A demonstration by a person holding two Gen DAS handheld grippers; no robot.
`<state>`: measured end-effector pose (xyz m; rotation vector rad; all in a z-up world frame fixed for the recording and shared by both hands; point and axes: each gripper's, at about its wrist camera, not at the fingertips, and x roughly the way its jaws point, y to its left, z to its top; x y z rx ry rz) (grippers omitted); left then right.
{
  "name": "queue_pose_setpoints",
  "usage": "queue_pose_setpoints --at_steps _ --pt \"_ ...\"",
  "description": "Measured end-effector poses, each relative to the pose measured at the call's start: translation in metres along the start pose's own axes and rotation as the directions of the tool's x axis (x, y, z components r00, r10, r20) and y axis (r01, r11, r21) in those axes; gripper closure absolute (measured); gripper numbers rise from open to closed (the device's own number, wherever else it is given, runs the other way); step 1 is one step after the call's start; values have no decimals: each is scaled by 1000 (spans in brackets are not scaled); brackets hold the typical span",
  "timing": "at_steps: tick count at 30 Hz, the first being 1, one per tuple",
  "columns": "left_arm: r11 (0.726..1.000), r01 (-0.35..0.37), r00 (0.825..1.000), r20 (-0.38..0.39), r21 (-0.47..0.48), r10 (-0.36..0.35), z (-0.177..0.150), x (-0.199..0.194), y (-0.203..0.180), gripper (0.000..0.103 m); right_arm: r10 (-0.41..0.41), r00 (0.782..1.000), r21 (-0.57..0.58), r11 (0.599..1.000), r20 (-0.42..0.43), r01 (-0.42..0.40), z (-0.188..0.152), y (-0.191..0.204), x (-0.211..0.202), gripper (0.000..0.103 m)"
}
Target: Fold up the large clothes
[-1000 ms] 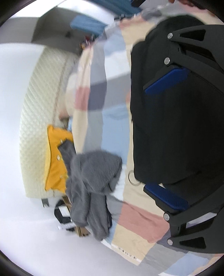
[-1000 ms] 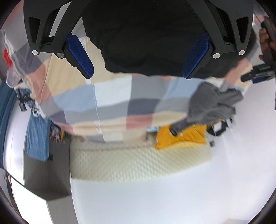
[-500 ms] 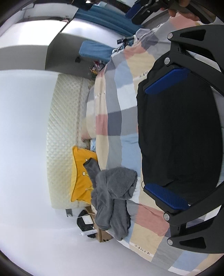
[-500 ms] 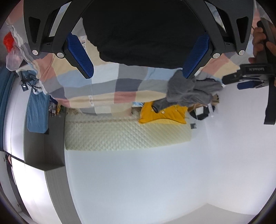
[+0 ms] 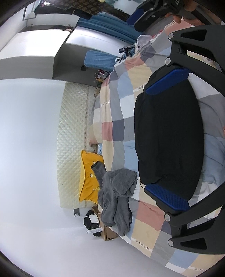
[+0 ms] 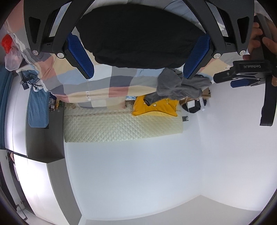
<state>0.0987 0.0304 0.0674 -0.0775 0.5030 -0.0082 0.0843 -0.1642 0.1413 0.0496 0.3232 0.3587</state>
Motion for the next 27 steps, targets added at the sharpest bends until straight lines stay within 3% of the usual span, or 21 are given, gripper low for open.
queue_pose_setpoints --at_steps 6,9,16,20,27 --pt "1000 24 999 28 11 -24 -16 -26 -8 0 -10 999 22 1000 33 10 -6 8 -32 0" --pt "999 37 999 5 12 -37 -22 -28 -10 0 -24 999 54 998 43 22 -17 8 -45 0" --pt "1000 26 998 -51 -6 -26 -43 -34 -8 0 -73 996 48 996 -42 75 -47 13 -48 0" --pt "999 -33 999 -42 13 33 -53 -34 -8 0 -76 995 34 996 -71 78 -55 20 -45 0" --pt "1000 -26 995 -95 11 27 -71 -19 -5 0 -84 988 33 996 -127 89 -73 22 -38 0"
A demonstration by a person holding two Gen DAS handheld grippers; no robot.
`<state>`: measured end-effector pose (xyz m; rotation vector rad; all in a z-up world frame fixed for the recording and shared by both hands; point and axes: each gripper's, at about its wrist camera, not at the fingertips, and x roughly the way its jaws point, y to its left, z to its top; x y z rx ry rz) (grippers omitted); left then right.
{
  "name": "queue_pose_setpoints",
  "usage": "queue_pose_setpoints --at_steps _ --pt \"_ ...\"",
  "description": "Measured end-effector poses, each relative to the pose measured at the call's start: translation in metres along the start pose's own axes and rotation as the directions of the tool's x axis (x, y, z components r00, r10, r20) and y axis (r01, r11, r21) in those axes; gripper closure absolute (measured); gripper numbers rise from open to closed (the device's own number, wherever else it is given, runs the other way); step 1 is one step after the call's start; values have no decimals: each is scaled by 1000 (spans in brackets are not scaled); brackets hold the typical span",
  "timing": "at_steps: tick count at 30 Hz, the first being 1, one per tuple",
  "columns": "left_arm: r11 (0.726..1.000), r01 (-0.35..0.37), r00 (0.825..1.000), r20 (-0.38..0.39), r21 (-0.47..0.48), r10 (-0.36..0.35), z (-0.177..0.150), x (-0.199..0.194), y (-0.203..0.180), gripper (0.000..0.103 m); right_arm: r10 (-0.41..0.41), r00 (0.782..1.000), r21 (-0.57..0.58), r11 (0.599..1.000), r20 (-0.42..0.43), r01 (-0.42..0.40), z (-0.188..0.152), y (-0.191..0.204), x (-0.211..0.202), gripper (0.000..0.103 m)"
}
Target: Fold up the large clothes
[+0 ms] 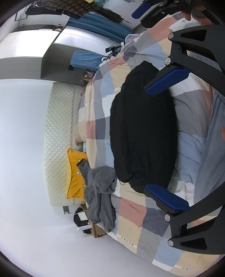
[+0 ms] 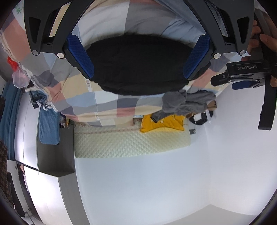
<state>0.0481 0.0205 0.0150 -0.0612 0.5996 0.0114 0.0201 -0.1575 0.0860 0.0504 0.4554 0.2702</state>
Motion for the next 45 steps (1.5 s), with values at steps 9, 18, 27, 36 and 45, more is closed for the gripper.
queue_pose_setpoints --at_steps 9,18,27,36,45 --pt "1000 8 999 -34 21 -7 -10 9 -4 0 -13 999 16 1000 -46 14 -14 -2 10 0" --pt "1000 11 1000 -27 8 -11 -10 6 -2 0 -17 999 15 1000 -40 17 -14 -2 8 0" --pt "1000 4 999 -36 7 -4 -11 5 -3 0 -9 998 17 1000 -55 10 -18 -5 10 0" --pt "1000 -15 998 -61 7 16 -17 10 -4 0 -4 996 18 1000 -84 5 -24 -7 15 0" --pt "1000 5 997 -76 -6 -6 -19 11 -10 0 -4 996 10 1000 -93 5 -26 -6 17 0"
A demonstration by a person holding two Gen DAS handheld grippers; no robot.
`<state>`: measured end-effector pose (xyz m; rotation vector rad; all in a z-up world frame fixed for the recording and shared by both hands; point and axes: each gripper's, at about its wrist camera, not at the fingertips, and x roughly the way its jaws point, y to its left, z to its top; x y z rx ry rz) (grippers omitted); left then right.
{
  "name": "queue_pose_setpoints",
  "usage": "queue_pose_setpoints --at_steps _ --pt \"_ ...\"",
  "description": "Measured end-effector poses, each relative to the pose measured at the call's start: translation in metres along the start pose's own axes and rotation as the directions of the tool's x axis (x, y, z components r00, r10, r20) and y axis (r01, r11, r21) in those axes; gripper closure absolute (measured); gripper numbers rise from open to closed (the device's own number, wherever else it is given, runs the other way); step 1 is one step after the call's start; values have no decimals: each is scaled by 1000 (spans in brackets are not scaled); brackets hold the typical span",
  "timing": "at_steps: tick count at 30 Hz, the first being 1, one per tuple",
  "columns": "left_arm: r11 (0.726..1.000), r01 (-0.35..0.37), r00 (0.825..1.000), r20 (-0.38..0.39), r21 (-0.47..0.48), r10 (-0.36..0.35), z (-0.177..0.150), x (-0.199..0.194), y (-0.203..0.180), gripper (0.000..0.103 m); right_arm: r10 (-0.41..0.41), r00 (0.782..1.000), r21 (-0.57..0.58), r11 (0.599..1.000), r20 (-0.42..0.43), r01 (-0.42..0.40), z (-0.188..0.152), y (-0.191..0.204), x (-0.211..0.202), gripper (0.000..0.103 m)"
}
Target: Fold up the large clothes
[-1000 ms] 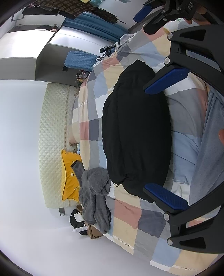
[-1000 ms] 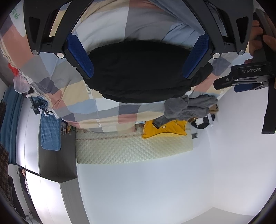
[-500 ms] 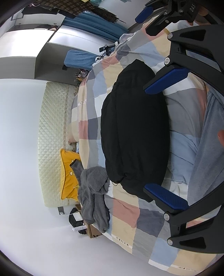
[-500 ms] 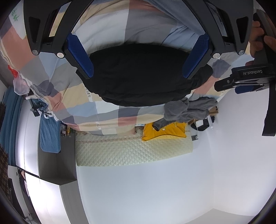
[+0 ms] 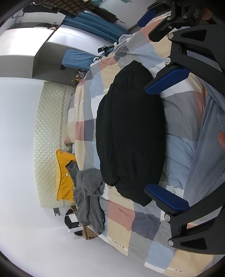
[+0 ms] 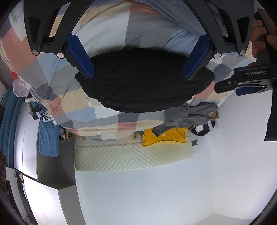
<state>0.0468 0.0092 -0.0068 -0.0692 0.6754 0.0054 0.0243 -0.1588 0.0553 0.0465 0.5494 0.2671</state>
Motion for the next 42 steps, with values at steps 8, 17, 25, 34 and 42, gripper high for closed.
queue_pose_setpoints --at_steps 8,17,25,34,42 --pt "1000 -24 1000 7 9 23 1 -1 -2 0 -7 1000 2 1000 6 7 3 0 -1 0" --pt "999 -36 999 9 -1 36 -2 -4 1 0 -5 1000 -5 1000 5 5 3 0 -5 0" --pt "999 -38 999 6 -11 38 -4 -3 6 0 -13 1000 -4 1000 7 13 5 0 -6 0" --pt "999 -44 998 36 -5 44 -2 -11 5 0 -14 1000 2 1000 14 14 6 -2 -10 0" --pt "1000 -30 999 23 0 30 -2 -10 2 0 -16 1000 6 1000 20 16 6 -2 -11 0"
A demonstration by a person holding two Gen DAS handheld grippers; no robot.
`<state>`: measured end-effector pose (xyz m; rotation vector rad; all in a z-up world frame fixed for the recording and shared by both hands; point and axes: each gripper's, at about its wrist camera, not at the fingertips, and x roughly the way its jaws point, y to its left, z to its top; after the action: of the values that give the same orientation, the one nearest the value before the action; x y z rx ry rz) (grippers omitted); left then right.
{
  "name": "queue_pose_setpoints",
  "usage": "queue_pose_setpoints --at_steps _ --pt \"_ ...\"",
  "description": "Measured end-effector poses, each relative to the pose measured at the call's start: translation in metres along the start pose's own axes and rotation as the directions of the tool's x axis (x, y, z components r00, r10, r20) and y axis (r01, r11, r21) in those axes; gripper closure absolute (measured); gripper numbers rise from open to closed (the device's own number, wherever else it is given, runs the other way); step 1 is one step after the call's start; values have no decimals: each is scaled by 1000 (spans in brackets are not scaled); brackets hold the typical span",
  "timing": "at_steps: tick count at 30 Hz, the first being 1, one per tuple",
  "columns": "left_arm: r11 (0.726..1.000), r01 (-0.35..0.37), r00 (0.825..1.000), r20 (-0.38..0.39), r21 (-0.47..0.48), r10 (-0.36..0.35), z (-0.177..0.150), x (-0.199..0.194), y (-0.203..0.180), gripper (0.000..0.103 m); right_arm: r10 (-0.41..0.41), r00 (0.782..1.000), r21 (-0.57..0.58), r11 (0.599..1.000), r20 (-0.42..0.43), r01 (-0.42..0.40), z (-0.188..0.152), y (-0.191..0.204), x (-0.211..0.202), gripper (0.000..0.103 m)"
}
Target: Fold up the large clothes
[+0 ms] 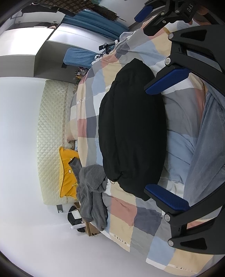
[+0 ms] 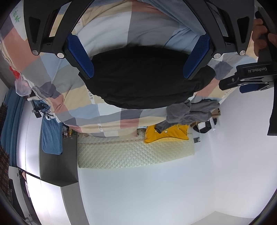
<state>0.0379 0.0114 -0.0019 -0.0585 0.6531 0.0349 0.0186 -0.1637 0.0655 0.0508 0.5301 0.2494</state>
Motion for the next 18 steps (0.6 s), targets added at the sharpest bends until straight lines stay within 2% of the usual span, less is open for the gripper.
queue_pose_setpoints --at_steps 18 --pt "1000 -4 1000 -11 18 4 1 2 0 0 0 1000 6 1000 -12 1 0 0 2 0"
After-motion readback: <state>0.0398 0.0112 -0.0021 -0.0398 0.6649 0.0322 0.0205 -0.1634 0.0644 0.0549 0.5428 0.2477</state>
